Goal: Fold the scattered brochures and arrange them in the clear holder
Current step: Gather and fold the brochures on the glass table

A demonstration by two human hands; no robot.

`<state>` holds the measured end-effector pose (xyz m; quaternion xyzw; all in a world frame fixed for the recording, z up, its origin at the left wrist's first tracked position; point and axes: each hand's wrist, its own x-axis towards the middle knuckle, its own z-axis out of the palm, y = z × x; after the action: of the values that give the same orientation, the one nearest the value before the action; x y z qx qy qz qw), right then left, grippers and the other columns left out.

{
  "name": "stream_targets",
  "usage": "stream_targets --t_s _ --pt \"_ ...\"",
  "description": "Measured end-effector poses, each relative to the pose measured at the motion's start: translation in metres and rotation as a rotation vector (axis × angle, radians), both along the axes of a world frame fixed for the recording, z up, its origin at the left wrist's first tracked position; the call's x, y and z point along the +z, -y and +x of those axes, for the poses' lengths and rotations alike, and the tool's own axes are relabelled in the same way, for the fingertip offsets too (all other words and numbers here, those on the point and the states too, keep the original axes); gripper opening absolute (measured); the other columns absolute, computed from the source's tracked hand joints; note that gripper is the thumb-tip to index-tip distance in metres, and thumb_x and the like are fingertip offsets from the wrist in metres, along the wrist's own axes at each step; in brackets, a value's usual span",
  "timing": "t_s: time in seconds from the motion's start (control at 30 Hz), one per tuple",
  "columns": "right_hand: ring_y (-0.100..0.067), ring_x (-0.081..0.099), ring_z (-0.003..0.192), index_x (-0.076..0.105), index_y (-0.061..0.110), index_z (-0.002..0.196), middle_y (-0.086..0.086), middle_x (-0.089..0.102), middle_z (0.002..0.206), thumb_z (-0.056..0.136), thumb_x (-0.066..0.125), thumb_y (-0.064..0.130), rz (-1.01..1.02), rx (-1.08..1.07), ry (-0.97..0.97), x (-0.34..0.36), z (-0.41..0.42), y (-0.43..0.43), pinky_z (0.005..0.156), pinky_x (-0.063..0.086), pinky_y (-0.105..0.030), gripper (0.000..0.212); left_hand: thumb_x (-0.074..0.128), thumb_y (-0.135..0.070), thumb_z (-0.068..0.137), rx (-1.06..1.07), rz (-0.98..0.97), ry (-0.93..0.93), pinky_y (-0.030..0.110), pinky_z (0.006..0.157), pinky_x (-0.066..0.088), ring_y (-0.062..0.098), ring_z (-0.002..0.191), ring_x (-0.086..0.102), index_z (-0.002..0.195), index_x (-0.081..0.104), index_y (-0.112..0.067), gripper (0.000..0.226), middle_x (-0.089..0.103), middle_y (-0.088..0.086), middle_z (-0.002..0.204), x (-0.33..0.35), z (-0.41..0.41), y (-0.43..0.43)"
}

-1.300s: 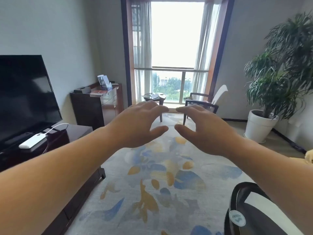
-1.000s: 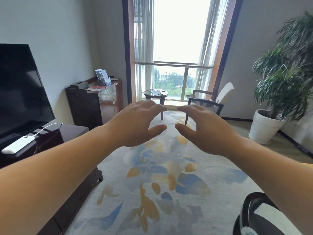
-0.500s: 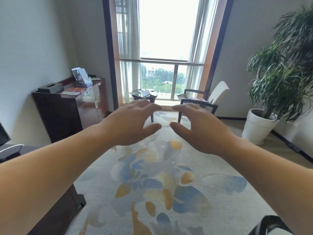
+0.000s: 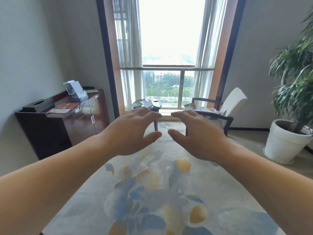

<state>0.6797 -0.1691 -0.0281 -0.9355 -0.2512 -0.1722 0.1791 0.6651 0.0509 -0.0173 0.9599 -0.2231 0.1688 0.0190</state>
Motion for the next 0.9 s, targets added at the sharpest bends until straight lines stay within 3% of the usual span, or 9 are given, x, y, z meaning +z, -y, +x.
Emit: stream_targets --t_s 0.17,0.3,0.5,0.9 --pt "-0.014 0.040 0.135 0.035 0.032 0.147 0.008 0.041 0.149 0.090 0.044 0.060 -0.038 0.017 -0.016 -0.009 0.098 -0.007 0.097 0.032 -0.026 0.064 0.029 -0.066 0.088 0.032 -0.019 -0.017 0.036 0.105 0.036 0.018 0.125 0.050 0.142 0.038 -0.032 0.065 0.047 -0.005 0.145 -0.008 0.090 -0.009" --pt "-0.011 0.031 0.141 0.029 0.033 0.150 0.011 0.032 0.155 0.089 0.042 0.063 -0.050 0.016 -0.048 -0.020 0.177 -0.027 0.107 0.031 -0.032 0.069 0.018 -0.072 0.082 0.021 -0.023 -0.024 0.039 0.111 0.031 0.018 0.137 0.040 0.144 0.035 -0.034 0.074 0.042 -0.005 0.150 -0.023 0.169 -0.029" --pt "-0.015 0.014 0.149 0.017 0.038 0.153 0.009 0.018 0.162 0.090 0.038 0.066 -0.118 -0.011 -0.082 -0.025 0.298 -0.068 0.117 0.019 -0.040 0.072 0.016 -0.078 0.080 0.016 -0.057 -0.091 0.040 0.115 0.023 0.018 0.145 0.023 0.149 0.019 -0.041 0.078 0.025 -0.007 0.159 -0.037 0.307 -0.070" --pt "-0.013 0.020 0.145 0.023 0.034 0.152 0.009 0.023 0.160 0.092 0.040 0.062 -0.139 -0.026 -0.168 -0.041 0.528 -0.101 0.117 0.019 -0.036 0.068 0.030 -0.071 0.088 0.017 -0.057 -0.156 0.039 0.117 0.017 0.018 0.146 0.019 0.149 0.018 -0.043 0.068 0.023 -0.007 0.159 -0.061 0.548 -0.108"
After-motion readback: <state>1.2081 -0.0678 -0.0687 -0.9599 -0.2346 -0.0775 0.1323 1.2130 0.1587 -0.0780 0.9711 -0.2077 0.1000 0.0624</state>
